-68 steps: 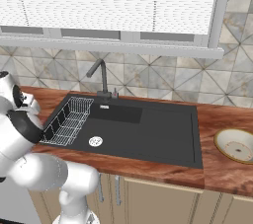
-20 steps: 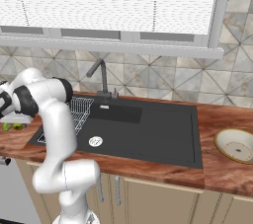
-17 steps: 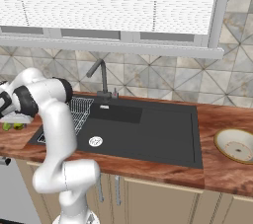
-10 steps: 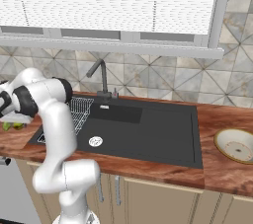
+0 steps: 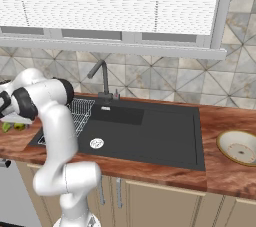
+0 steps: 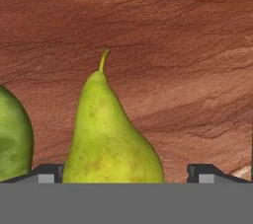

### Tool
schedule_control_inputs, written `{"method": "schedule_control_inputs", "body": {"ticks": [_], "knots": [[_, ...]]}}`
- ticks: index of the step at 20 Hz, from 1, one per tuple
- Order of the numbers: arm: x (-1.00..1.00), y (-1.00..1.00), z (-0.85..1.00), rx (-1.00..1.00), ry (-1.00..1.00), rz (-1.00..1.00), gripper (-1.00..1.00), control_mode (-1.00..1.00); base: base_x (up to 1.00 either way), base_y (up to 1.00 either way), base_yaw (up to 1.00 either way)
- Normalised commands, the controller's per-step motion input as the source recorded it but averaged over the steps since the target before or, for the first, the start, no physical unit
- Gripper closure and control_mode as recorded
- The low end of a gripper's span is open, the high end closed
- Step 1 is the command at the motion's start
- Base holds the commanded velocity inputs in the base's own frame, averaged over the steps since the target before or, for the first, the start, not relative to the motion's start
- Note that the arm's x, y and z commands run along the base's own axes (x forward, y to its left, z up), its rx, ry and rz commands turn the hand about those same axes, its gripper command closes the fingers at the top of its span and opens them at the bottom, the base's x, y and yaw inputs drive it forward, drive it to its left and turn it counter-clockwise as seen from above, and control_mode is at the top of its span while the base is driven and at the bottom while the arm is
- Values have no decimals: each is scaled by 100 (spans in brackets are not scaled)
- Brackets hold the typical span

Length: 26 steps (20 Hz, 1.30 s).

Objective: Remove the mango and pear from the sink. Then move the bowl and cup from the counter to the sink for washing.

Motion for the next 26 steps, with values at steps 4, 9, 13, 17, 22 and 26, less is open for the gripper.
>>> {"method": "schedule_control_inputs", "body": {"ticks": [4,9,13,17,22,26], "knots": [[0,-3,23,6,0,0,-100,-100,0,0,0],[-7,0,35,8,-7,0,-100,-100,0,0,0],[-16,-3,34,3,-2,0,-100,-100,0,0,0],[-19,-12,33,2,-2,0,-100,-100,0,0,0],[-18,-25,30,2,-8,-3,-100,-100,0,0,0],[-18,-34,29,2,-5,0,-100,-100,0,0,0]]}}
